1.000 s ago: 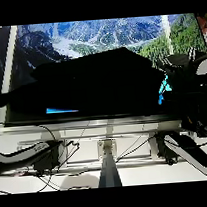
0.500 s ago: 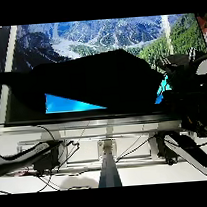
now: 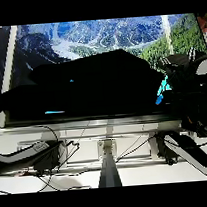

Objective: Fold the clothes and pants, and hang the long-sleeved shirts on hangers.

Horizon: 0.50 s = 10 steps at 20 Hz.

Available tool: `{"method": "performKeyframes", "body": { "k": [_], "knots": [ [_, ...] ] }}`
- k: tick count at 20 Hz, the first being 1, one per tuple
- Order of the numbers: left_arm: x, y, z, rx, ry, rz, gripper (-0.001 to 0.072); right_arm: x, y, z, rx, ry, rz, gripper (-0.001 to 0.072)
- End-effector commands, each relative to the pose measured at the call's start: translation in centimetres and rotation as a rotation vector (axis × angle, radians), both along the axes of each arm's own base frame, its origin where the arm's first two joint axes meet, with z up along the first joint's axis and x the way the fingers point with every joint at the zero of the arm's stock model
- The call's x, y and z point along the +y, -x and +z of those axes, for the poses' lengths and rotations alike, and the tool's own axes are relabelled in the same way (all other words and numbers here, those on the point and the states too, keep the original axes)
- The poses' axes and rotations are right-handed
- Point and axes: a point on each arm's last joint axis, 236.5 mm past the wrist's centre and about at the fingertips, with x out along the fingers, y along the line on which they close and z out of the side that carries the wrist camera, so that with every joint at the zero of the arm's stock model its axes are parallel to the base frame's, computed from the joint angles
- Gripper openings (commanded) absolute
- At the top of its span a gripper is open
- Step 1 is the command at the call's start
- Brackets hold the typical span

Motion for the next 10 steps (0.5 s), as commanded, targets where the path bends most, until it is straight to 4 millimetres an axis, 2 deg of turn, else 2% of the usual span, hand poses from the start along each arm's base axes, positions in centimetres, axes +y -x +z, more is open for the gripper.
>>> {"method": "performKeyframes", "body": {
  "k": [1,3,6,7,8,9,10],
  "knots": [
    [0.8,3.0,-2.8,0.089,0.06,0.023,0.0009,-0.1,0.0,0.0,0.0,0.005,0.0,0.0026],
    [0.6,3.6,-3.7,0.114,0.083,0.037,0.0009,-0.1,0.0,0.0,0.0,0.005,0.0,0.0026],
    [0.0,3.0,-4.3,0.103,0.105,0.035,0.0024,-0.1,0.0,0.0,-0.002,0.006,0.0,0.0026],
    [-0.2,2.8,-4.4,0.098,0.109,0.033,0.0116,-0.2,-0.1,-0.1,-0.006,0.007,-0.001,0.0026],
    [-0.2,2.8,-4.4,0.099,0.11,0.031,0.0368,-0.2,-0.2,-0.1,-0.011,0.007,-0.002,0.0026],
    [-0.2,2.7,-4.4,0.1,0.109,0.03,0.0662,-0.2,-0.4,-0.1,-0.019,0.009,-0.003,0.0026],
    [-0.2,2.7,-4.4,0.1,0.109,0.03,0.07,-0.2,-0.5,-0.1,-0.023,0.009,-0.004,0.0026]
  ]
}}
